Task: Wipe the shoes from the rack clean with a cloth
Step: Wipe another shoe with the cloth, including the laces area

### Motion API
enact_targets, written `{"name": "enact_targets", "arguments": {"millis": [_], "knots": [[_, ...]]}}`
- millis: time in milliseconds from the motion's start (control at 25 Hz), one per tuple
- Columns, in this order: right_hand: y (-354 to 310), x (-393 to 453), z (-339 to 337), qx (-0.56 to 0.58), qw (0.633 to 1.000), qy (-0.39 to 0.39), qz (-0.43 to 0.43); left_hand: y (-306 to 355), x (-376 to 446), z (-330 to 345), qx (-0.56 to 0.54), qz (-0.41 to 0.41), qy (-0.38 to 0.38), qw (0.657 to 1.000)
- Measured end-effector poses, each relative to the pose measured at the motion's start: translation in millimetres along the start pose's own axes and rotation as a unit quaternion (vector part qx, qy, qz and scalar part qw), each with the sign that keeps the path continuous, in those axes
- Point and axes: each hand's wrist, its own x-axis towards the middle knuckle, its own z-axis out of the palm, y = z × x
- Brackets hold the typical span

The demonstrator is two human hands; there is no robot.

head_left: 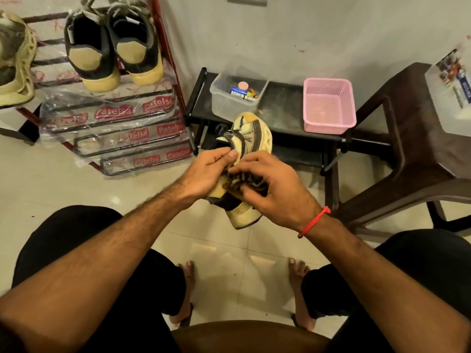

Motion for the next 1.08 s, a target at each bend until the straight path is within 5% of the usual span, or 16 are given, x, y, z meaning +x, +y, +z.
{"name": "enact_targets", "arguments": {"millis": [240,440,520,680,920,1080], "knots": [[43,26,-35,0.013,0.976,0.165,0.144,2,1,0,-0.035,0.036,-0.055,0.997],[-6,-2,-5,0.021,0.999,0.028,0.019,1,0,-1,-0.007,0.041,-0.038,0.998],[5,9,-9,0.004,0.997,0.07,0.012,4,-2,-2,-0.007,0.046,-0.045,0.998],[49,34,-35,-0.015,0.972,0.177,0.154,1,-2,3,0.081,0.092,-0.104,0.987],[25,14,-34,-0.032,0.99,-0.022,0.137,-4,-7,2,0.19,0.095,-0.171,0.962],[13,14,-31,0.0,0.995,-0.052,0.089,-12,-3,3,0.233,0.099,-0.17,0.952]]}}
